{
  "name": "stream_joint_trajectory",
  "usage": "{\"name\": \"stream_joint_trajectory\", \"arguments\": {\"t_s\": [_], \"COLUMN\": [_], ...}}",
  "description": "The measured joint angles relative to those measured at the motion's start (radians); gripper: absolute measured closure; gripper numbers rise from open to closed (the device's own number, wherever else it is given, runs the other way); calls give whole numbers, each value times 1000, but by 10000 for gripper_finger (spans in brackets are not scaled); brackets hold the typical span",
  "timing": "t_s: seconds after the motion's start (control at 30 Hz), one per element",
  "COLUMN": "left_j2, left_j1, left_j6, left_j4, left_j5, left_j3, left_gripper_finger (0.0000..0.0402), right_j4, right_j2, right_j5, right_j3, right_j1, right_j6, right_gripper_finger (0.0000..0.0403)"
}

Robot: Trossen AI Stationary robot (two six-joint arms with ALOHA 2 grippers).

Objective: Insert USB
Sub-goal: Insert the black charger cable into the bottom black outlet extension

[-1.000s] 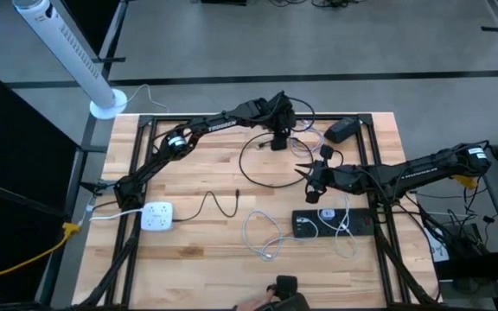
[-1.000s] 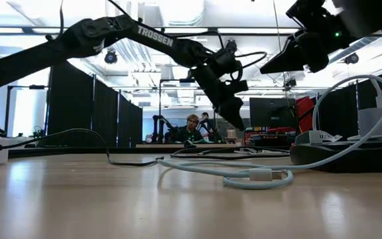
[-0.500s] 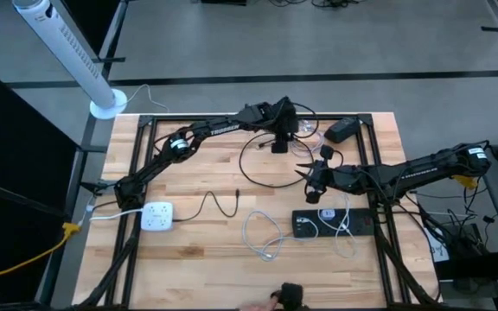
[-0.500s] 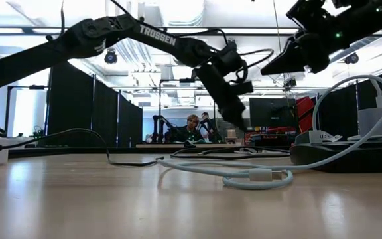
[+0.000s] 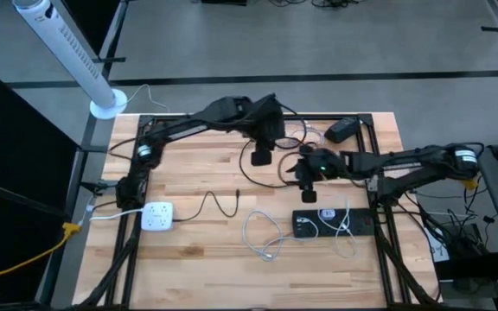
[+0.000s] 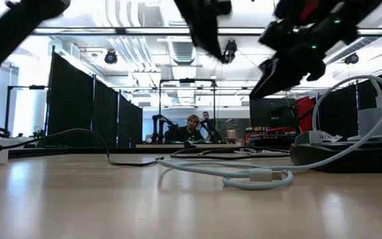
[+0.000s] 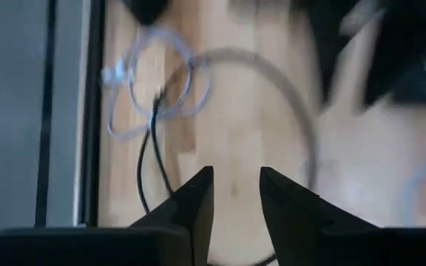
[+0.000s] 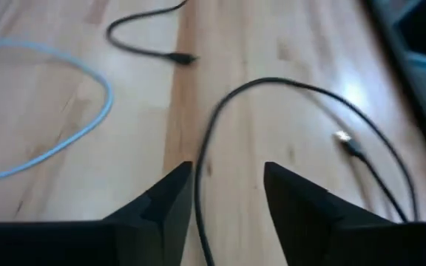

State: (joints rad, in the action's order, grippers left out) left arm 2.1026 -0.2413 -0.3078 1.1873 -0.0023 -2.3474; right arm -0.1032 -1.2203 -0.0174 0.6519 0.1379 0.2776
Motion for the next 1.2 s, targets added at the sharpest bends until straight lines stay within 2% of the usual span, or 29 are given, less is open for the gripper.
{"name": "stream_joint_trajectory", "arguments": {"t_s": [0.13, 0.3, 0.47, 0.53, 0.6, 0.7, 0.73, 0.8, 1.0, 1.1, 1.2], "left_j2": [-92, -158, -194, -207, -230, -274, -290, -323, -460, -519, -558], "left_j1": [67, 171, 277, 314, 350, 396, 412, 448, 582, 629, 647], "left_j6": [50, 134, 229, 280, 339, 450, 494, 592, 869, 972, 977], "left_j4": [40, 104, 156, 172, 171, 171, 169, 162, -2, -174, -465], "left_j5": [3, -26, -217, -298, -370, -444, -461, -509, -769, -822, -837], "left_j3": [5, 20, 69, 108, 156, 254, 292, 386, 738, 939, 1130], "left_gripper_finger": [318, 331, 337, 337, 338, 338, 338, 338, 336, 337, 337], "right_j4": [-47, -47, -34, -34, -35, -42, -44, -55, -43, -14, 18], "right_j2": [-156, -343, -464, -491, -492, -455, -442, -396, -179, -46, 67], "right_j5": [-17, 0, 15, 12, 9, 1, 10, 30, 16, -28, -108], "right_j3": [69, 105, 131, 136, 135, 132, 130, 126, 120, 121, 121], "right_j1": [0, 1, 0, 0, 0, -2, -2, -1, -22, -50, -81], "right_j6": [66, 99, 98, 97, 96, 86, 80, 69, 71, 77, 64], "right_gripper_finger": [226, 220, 236, 256, 294, 375, 388, 391, 400, 401, 402]}}
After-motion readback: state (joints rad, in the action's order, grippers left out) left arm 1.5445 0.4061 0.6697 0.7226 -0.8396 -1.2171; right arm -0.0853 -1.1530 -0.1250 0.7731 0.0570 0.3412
